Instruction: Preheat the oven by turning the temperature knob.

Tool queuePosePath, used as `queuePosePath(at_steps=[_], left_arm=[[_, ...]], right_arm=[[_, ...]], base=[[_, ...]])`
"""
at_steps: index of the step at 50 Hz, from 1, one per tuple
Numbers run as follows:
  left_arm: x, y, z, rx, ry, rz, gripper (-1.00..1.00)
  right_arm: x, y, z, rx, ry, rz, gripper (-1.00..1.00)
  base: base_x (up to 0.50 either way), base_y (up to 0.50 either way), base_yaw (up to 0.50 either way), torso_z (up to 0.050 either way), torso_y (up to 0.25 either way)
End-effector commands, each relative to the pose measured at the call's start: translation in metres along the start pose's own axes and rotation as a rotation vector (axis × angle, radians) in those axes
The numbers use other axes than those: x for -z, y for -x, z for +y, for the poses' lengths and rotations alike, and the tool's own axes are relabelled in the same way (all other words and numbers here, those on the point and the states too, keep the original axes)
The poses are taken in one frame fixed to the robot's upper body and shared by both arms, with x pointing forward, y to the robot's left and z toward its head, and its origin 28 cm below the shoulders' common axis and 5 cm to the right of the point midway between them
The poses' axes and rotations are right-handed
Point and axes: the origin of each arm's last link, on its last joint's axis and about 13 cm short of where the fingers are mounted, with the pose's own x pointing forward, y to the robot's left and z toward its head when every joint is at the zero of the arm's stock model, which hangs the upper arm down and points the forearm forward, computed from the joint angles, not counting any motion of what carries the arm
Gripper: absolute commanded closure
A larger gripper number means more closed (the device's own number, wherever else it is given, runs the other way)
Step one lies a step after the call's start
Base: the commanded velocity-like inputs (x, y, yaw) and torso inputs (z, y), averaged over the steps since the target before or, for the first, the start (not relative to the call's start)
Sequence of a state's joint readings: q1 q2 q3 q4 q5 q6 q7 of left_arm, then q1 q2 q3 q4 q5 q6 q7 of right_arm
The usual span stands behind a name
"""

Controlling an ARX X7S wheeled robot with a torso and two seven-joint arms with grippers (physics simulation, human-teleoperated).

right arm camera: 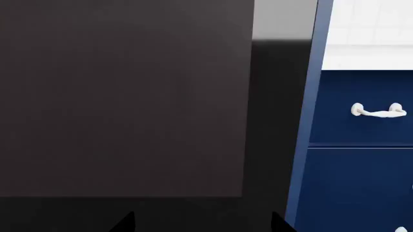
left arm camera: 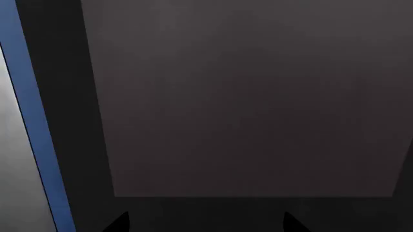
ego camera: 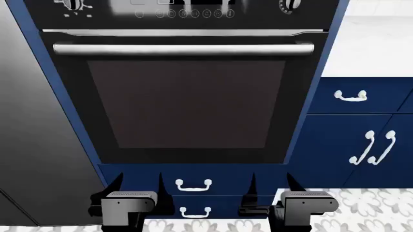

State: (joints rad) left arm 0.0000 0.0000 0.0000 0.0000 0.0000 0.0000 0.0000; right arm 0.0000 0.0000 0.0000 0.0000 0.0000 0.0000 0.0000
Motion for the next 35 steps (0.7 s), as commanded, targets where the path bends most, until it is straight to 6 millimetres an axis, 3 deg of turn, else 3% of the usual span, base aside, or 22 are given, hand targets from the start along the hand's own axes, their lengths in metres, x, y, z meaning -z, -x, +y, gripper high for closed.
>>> queuePosePath(at_steps=[1,14,21,32,35], left_arm=[[0.0,0.0,0.0,-0.001,0.005,0.002,-1.0],[0.0,0.0,0.0,-0.003,-0.008,-0.007,-1.0],[-0.042,0.003,0.002,0.011,0.018,-0.206,-1.0],[-0.081,0.012,0.005,-0.004,0.047,-0.333,-1.0],[-0.109,0.017,0.006,-0.015,0.084,-0.414,-1.0]], right_arm=[[-0.001,0.001,0.001,0.003,0.006,-0.001,-1.0],[0.0,0.0,0.001,0.032,0.049,0.003,-1.0],[-0.048,0.005,-0.002,0.091,0.086,-0.16,-1.0],[-0.081,0.017,0.001,0.089,0.138,-0.274,-1.0],[-0.1,0.022,0.001,0.087,0.148,-0.335,-1.0]], base=[[0.0,0.0,0.0,0.0,0.0],[0.0,0.0,0.0,0.0,0.0],[0.0,0.0,0.0,0.0,0.0],[0.0,0.0,0.0,0.0,0.0],[0.0,0.0,0.0,0.0,0.0]])
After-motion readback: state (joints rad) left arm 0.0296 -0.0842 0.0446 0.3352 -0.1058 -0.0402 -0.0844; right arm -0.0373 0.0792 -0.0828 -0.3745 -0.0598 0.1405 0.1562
